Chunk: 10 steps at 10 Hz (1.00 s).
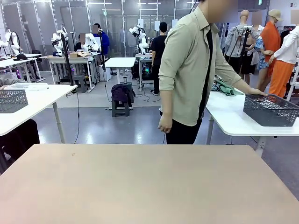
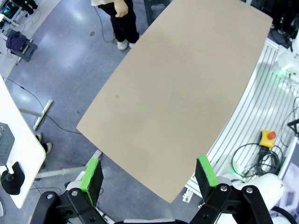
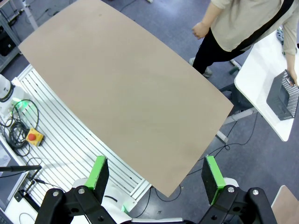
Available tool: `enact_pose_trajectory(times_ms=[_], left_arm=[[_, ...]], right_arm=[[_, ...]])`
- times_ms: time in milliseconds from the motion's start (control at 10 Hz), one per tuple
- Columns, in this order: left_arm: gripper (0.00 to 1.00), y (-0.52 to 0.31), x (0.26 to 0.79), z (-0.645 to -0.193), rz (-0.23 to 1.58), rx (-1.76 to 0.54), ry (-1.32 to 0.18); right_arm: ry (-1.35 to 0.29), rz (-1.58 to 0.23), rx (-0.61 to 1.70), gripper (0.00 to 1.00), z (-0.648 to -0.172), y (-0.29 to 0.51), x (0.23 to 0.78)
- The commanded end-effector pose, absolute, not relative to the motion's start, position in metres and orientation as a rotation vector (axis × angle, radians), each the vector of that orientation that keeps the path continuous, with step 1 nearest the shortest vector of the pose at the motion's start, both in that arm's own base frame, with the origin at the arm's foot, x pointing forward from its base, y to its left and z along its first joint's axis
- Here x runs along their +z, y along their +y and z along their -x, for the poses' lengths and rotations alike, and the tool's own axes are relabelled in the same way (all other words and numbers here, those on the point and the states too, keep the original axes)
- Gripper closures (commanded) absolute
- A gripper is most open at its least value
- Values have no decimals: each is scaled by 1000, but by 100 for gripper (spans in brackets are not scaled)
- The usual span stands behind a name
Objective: Fold the towels and place them in the basket.
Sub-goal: When a person lays out a Towel with hook on the table, fold it in half twice.
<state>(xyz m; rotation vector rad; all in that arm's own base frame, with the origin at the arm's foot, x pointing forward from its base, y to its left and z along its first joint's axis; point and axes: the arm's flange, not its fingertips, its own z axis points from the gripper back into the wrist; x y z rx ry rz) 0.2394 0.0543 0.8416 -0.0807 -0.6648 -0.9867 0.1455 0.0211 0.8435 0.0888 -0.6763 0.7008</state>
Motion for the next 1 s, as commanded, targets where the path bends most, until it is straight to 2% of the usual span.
enact_pose_trajectory(times_ms=[0,900], left_arm=[[0,53,842,-238,85,-1002,-671],[0,53,842,-238,85,-1002,-671]], right_arm=[[-683,-94,709,0,-145,22,844],[-683,-94,709,0,-145,22,844]])
